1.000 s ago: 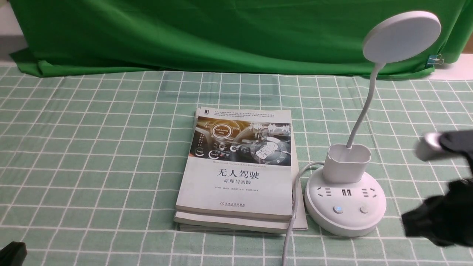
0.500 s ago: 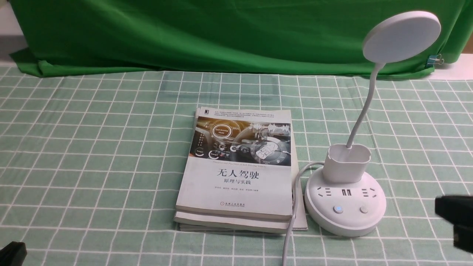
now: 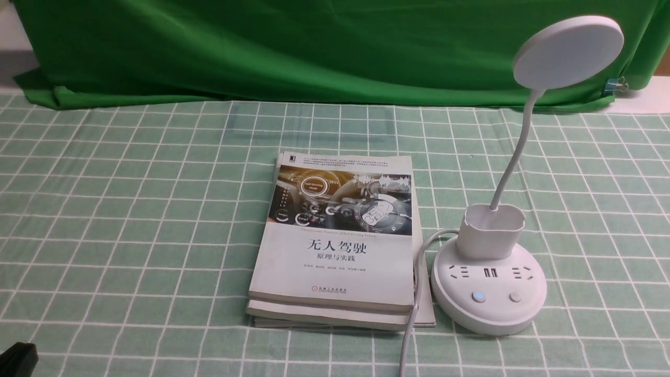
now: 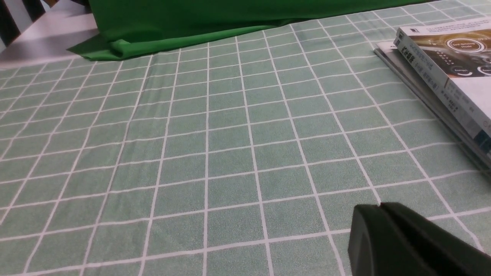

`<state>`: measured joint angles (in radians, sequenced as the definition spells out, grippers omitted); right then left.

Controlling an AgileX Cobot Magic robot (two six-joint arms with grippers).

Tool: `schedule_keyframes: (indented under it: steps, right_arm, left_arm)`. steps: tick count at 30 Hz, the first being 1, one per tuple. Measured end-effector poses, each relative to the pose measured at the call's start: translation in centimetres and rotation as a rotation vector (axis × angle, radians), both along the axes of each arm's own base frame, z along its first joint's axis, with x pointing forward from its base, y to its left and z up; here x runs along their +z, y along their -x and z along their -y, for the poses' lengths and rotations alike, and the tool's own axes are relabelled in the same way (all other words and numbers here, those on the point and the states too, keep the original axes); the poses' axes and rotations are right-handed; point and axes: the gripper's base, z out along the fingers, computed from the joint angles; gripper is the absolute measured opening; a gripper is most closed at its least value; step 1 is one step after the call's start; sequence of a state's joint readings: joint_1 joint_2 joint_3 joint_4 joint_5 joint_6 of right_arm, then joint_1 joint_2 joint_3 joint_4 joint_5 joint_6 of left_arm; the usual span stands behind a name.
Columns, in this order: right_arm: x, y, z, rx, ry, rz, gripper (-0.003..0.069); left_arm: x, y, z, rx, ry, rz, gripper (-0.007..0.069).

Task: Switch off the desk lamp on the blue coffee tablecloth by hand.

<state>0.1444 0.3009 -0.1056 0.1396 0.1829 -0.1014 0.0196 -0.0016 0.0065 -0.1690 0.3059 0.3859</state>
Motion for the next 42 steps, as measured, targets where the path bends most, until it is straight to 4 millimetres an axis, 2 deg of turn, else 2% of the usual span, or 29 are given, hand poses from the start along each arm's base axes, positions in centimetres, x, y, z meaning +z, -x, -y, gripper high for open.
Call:
schedule_keyframes:
  steps: [2, 5, 11, 42]
  right_arm:
    - [-1.5, 1.0, 0.3, -0.024, 0.002, 0.045, 0.0034]
    - [-2.3, 1.5, 0.5, -0.039, 0.013, 0.081, 0.0034]
    - [-2.1, 2.4, 0.6, -0.036, 0.028, 0.155, 0.0036]
    - [-2.2, 2.4, 0.6, -0.034, 0.03, 0.143, 0.0123]
  left_arm:
    - [0.0, 0.0, 0.0, 0.0, 0.0, 0.0, 0.0]
    - [0.0, 0.0, 0.0, 0.0, 0.0, 0.0, 0.0]
    - [0.0, 0.0, 0.0, 0.0, 0.0, 0.0, 0.0]
    - [0.0, 0.0, 0.0, 0.0, 0.0, 0.0, 0.0]
